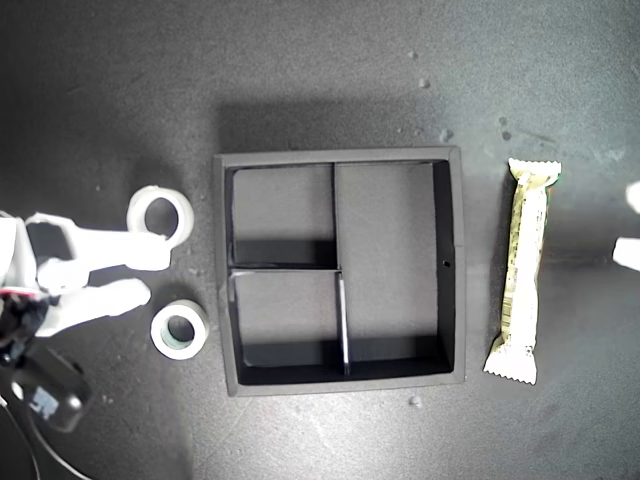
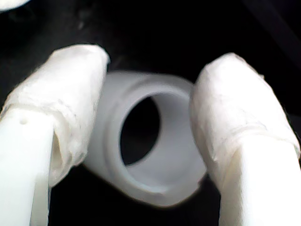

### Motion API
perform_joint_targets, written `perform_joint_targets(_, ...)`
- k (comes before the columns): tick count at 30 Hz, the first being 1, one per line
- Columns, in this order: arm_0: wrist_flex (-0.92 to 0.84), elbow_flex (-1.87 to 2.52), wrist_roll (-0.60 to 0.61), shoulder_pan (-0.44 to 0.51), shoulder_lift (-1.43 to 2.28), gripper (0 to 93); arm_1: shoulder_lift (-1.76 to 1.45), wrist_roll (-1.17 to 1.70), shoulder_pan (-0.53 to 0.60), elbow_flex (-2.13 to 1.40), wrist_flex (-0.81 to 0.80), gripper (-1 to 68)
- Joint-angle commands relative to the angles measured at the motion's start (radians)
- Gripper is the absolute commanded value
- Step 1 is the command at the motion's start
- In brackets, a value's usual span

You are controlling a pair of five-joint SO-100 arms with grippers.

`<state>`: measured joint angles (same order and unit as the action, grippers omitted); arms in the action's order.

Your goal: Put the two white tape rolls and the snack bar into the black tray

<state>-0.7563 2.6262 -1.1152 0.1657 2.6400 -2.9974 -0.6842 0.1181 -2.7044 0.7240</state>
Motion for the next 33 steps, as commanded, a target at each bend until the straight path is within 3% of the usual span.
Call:
perform_joint_targets(1,0.002,-0.097,-0.025,-0.023,-0.115,13.9,0.195,0.064,0.066,0.141,0.003,25.1)
perform_joint_targets(8,-0.034,-0.117,-0.057,-0.067,-0.199,14.1,0.9,0.161,0.16,0.712,0.233,25.6)
perform_joint_targets(13,-0.031,-0.12,-0.057,-0.08,-0.259,14.5,1.235,0.166,0.184,1.026,0.425,24.8)
perform_joint_targets(27,-0.043,-0.276,-0.048,-0.114,-0.578,15.3,1.307,0.106,0.196,0.988,0.551,26.2)
perform_joint_targets(33,-0.044,-0.311,-0.058,-0.15,-0.696,14.0,1.348,0.109,0.175,0.92,0.512,27.7)
